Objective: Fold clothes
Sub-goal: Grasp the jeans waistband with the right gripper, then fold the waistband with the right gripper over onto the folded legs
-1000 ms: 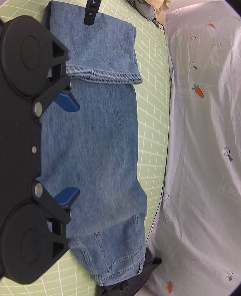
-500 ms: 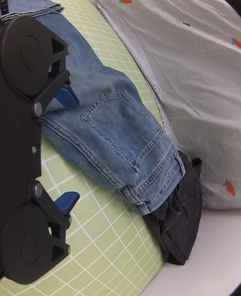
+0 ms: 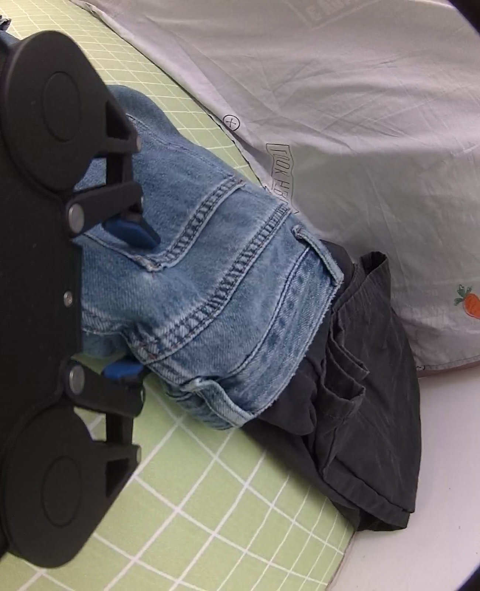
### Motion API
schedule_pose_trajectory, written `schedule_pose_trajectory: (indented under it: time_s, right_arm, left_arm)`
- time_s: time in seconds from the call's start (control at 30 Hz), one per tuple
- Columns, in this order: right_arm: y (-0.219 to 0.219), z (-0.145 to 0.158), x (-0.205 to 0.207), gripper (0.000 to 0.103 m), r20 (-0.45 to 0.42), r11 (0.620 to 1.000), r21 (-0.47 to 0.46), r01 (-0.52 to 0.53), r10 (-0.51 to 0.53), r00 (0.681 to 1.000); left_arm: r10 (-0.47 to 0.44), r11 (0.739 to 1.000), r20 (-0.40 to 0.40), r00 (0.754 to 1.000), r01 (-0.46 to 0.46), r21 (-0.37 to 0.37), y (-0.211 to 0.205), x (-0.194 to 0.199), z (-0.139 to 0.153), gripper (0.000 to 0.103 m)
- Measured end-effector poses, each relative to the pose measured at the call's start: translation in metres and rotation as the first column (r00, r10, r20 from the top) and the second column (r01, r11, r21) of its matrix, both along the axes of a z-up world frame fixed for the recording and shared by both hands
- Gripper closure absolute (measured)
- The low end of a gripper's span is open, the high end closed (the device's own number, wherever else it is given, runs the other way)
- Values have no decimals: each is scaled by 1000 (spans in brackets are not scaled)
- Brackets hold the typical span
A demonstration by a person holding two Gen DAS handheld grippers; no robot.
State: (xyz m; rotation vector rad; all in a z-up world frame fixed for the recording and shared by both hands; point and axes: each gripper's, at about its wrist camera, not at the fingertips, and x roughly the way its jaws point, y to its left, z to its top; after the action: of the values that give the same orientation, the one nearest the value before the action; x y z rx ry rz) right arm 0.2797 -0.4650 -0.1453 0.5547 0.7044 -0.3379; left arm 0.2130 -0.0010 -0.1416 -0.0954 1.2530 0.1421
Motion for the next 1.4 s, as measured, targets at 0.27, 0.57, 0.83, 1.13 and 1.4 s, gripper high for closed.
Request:
schedule_pose_trajectory:
  time_s: [0.27,0.57,0.83,1.13,1.4]
  right_arm:
    - [53,63,-17,82,102,931,-313,-190,232,967]
    - [169,113,-42,82,115,650,-607,-457,641,759]
    - [268,45,-86,82,-100,341,-542,-768,881,462]
    - [288,21,-103,79,-258,192,-558,-807,884,389]
    - [277,42,-95,77,-196,315,-494,-811,868,456]
  left_arm:
    - [-14,1000,26,1000,13,2,3,-4,-1,0]
    - [-11,1000,53,999,10,7,1,-15,-1,0]
    - [-8,1000,75,997,7,11,-2,-22,0,0]
    - [-7,1000,90,996,6,13,-5,-28,0,0]
    - [-8,1000,90,996,7,13,-3,-24,-1,0]
